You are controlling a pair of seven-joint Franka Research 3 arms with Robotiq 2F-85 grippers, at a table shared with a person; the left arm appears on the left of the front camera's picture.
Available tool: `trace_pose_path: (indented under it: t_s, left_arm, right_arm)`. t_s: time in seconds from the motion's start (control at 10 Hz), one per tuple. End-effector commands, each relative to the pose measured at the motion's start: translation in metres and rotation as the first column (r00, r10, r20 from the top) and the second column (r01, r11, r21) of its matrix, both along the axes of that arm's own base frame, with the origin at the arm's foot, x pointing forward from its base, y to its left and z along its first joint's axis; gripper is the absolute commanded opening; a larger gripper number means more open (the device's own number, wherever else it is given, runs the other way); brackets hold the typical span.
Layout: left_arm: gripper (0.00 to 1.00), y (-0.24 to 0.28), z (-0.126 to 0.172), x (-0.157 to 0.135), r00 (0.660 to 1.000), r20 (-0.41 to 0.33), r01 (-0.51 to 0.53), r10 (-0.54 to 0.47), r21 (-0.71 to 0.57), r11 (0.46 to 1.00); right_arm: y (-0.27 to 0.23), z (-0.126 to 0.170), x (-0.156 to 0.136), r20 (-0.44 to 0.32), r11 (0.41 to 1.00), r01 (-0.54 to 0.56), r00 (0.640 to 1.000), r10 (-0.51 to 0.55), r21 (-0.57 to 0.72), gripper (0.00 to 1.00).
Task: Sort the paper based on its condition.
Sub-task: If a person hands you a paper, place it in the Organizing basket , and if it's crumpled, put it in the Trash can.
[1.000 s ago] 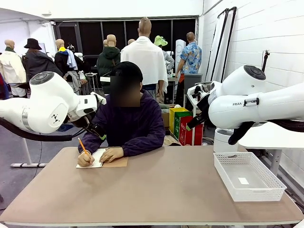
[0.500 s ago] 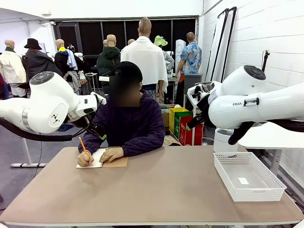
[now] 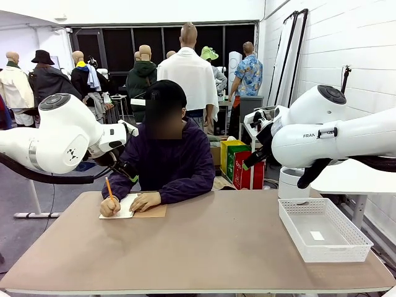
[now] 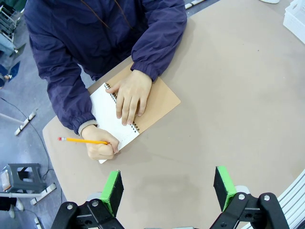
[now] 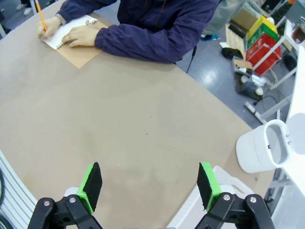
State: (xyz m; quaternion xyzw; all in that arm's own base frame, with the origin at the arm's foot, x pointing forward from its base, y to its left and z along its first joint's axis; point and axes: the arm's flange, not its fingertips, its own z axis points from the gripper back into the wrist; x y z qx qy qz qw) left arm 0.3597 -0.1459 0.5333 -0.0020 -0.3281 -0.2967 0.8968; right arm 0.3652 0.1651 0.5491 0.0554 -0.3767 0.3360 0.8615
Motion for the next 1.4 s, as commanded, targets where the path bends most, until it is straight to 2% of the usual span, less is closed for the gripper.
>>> trace_pose_path:
  t_s: [0.0,1.3]
  left_arm:
    - [1.00,0.0005,0.0006,0.0031,1.000,-0.005,-0.003,0.003,-0.001,1.000]
    - [1.00,0.0005,0.0006,0.0031,1.000,-0.005,-0.003,0.003,-0.001,1.000]
  right_arm:
    - [0.0000,0.0001,-0.0003,-0.001,1.000,-0.002,1.000,0.002,0.002,1.00]
    - [0.0000,0.0001,-0.0003,-0.001,1.000,-0.002,1.000,0.002,0.002,1.00]
